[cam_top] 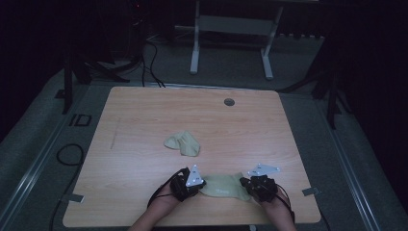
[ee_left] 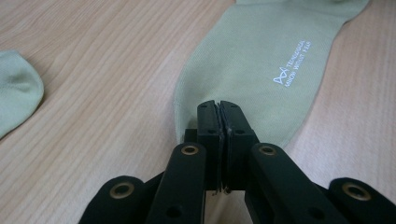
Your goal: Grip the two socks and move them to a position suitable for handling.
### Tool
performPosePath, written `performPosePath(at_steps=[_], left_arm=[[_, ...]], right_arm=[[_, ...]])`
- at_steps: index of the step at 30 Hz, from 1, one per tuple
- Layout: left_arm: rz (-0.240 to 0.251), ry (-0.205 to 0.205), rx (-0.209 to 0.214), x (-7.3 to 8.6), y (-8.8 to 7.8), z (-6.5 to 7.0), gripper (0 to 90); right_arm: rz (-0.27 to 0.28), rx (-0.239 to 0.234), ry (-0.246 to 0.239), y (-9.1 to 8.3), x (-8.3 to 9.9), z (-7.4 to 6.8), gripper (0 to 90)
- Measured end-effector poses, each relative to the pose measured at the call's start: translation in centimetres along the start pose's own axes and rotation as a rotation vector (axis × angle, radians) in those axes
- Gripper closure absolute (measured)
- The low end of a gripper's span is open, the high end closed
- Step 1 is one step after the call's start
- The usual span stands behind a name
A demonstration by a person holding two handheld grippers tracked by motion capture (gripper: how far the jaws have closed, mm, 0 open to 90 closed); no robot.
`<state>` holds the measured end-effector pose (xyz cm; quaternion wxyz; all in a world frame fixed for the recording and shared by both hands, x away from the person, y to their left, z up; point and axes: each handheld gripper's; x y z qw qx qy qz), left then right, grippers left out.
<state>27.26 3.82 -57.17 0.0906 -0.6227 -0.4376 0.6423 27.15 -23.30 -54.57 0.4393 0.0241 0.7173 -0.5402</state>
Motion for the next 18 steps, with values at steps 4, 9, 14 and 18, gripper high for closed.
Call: performPosePath(at_steps=[4, 9, 14, 18], left_arm=[[-0.002, -0.009, 0.008, -0.4, 0.4, 0.0, 87.1], [0.001, -0.006, 0.020, -0.9, 0.9, 0.2, 87.1], [-0.002, -0.017, 0.044, -1.5, 1.2, 0.3, 84.3], [0.022, -0.031, 0.052, -1.6, 0.3, 0.6, 59.5]], right_arm=[[-0.023, 0.023, 0.007, 0.8, 0.6, 0.8, 88.7], [-0.032, 0.030, 0.030, 0.3, 1.0, 1.9, 89.1], [-0.035, 0.028, 0.040, -0.1, 1.2, 2.4, 86.2], [0.015, -0.013, 0.040, -0.9, 0.4, 2.2, 72.9]])
Point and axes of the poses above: each handheld gripper's, and its own axes: y roughly forward along the jaws, x roughly out of its underside, z roughly to its right, and after that the axes turned 5 degrees about y, right-handed
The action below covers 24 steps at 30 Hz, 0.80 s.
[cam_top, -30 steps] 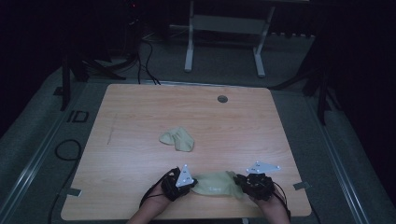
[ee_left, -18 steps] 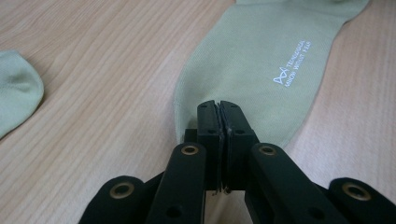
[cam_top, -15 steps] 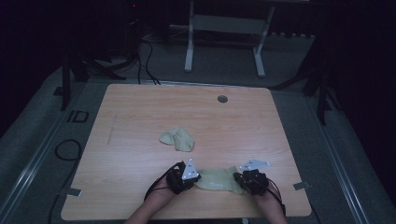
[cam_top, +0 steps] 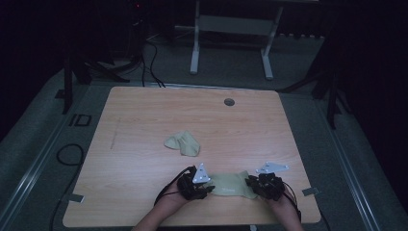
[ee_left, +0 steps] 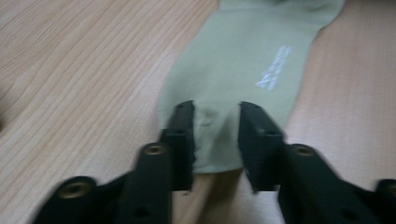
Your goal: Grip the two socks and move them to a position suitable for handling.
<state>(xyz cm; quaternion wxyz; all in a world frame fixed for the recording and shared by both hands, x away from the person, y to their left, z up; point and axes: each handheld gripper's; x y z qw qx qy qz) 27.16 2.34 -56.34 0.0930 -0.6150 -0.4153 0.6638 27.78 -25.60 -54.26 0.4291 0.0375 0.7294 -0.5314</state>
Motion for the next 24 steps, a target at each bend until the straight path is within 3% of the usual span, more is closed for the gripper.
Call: performPosePath(at_steps=[3, 5, 6, 7, 10, 11, 16, 21, 24], left_arm=[[0.013, -0.045, -0.068, 0.1, -1.4, 0.5, 52.9], [0.013, -0.045, -0.068, 0.1, -1.4, 0.5, 49.6], [0.024, -0.082, -0.089, 0.8, -2.7, 0.8, 48.7], [0.026, -0.098, -0.082, 1.2, -3.1, 0.7, 48.7], [0.025, -0.122, -0.086, 2.8, -4.6, 0.5, 48.8], [0.025, -0.122, -0.086, 2.8, -4.6, 0.5, 48.8], [0.059, -0.183, -0.098, 5.6, -6.8, -0.1, 48.9], [0.084, -0.180, -0.129, 7.3, -8.5, 0.1, 48.9], [0.097, -0.201, -0.141, 8.3, -9.0, -0.2, 49.0]], right_arm=[[0.017, -0.016, -0.028, -0.4, -1.6, -0.4, 63.2], [0.022, -0.017, -0.037, -0.4, -2.3, -0.6, 63.2], [0.033, -0.025, -0.051, -0.2, -3.5, -1.1, 59.0], [0.040, -0.027, -0.058, -0.1, -4.1, -1.3, 57.8], [0.068, -0.031, -0.075, 0.5, -6.3, -2.2, 57.3], [0.068, -0.031, -0.075, 0.5, -6.3, -2.2, 57.3], [0.076, -0.050, -0.083, 2.9, -10.5, -4.1, 56.5], [0.051, -0.066, -0.108, 6.2, -13.7, -6.3, 53.5], [0.029, -0.069, -0.116, 8.6, -15.3, -7.8, 52.7]])
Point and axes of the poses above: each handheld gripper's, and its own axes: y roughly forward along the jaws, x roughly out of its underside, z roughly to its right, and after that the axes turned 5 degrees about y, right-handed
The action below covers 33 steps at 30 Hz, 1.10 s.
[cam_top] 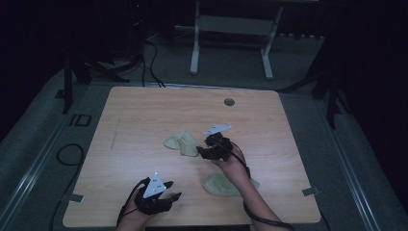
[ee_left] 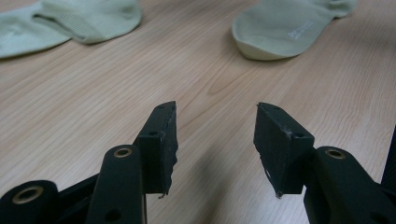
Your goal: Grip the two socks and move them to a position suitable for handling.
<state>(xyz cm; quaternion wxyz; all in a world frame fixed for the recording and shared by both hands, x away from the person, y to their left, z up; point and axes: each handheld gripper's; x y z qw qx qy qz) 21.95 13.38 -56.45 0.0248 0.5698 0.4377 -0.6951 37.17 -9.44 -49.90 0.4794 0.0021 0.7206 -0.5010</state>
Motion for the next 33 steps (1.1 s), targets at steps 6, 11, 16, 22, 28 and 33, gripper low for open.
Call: performPosePath(at_steps=[6, 11, 16, 22, 28, 33], left_arm=[[0.005, -0.039, -0.021, 0.8, -0.2, -0.6, 49.0], [0.019, -0.037, -0.030, 0.9, -0.4, -0.6, 49.2], [0.042, -0.037, -0.010, 1.1, -0.4, -0.7, 49.3], [0.057, -0.016, -0.002, 0.9, -0.3, -0.3, 49.1], [0.052, -0.010, -0.012, 0.9, -0.3, -0.2, 49.1], [0.044, -0.016, -0.015, 0.9, -0.1, -0.3, 49.1]], right_arm=[[-0.038, -0.010, 0.012, 4.8, -2.7, -1.9, 46.7], [-0.051, 0.024, 0.058, 7.9, -3.9, -2.5, 42.7], [-0.085, 0.070, 0.063, 10.1, -3.9, -2.7, 46.9], [-0.104, 0.124, 0.008, 10.8, -3.3, -3.1, 67.6], [-0.113, 0.113, 0.007, 9.9, -3.5, -3.0, 83.0], [-0.076, 0.118, 0.005, 7.0, -4.0, -2.1, 83.3]])
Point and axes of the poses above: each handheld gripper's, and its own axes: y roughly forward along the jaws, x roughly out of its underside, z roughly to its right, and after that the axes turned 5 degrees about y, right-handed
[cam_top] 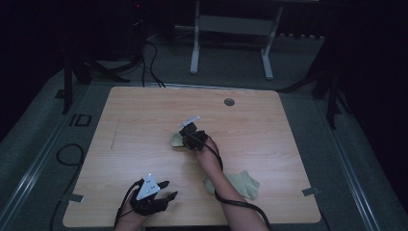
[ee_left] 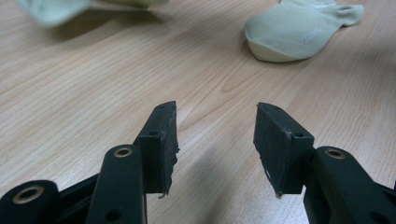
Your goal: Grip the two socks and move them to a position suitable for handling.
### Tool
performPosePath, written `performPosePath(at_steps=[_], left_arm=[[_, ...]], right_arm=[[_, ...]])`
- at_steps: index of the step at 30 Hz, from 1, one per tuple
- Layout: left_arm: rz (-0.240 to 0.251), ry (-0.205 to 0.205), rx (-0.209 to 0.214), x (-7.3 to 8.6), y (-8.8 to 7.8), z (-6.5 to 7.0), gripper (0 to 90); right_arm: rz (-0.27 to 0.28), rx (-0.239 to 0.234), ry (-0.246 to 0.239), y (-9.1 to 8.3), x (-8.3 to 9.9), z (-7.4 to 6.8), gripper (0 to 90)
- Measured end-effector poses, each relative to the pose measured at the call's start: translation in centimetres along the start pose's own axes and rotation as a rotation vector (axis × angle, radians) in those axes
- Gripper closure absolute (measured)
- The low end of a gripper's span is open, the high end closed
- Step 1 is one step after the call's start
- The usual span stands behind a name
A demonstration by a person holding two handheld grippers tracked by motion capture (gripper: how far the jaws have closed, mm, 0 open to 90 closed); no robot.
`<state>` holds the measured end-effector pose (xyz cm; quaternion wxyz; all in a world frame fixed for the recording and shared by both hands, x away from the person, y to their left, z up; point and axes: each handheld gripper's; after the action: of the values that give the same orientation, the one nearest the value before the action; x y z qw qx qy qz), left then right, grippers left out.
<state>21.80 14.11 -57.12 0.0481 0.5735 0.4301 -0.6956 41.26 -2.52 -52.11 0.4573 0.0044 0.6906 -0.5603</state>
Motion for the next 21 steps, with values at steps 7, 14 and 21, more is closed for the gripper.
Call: performPosePath(at_steps=[7, 14, 21], left_arm=[[0.003, 0.005, 0.004, -0.2, 0.2, 0.2, 49.1], [0.006, 0.006, 0.013, -0.6, 0.6, 0.3, 49.1], [-0.008, 0.043, 0.040, -2.0, 1.7, 0.6, 49.1]], right_arm=[[0.022, 0.017, 0.025, -3.8, 0.4, 2.7, 83.3], [0.045, 0.033, 0.035, -7.3, 2.6, 5.0, 83.3], [-0.024, 0.061, 0.080, -6.6, 6.6, 6.3, 83.2]])
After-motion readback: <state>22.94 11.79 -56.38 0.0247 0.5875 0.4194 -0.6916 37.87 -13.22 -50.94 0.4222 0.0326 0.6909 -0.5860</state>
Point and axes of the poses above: each handheld gripper's, and its own axes: y roughly forward along the jaws, x roughly out of its underside, z roughly to its right, and after that the axes turned 5 degrees about y, right-handed
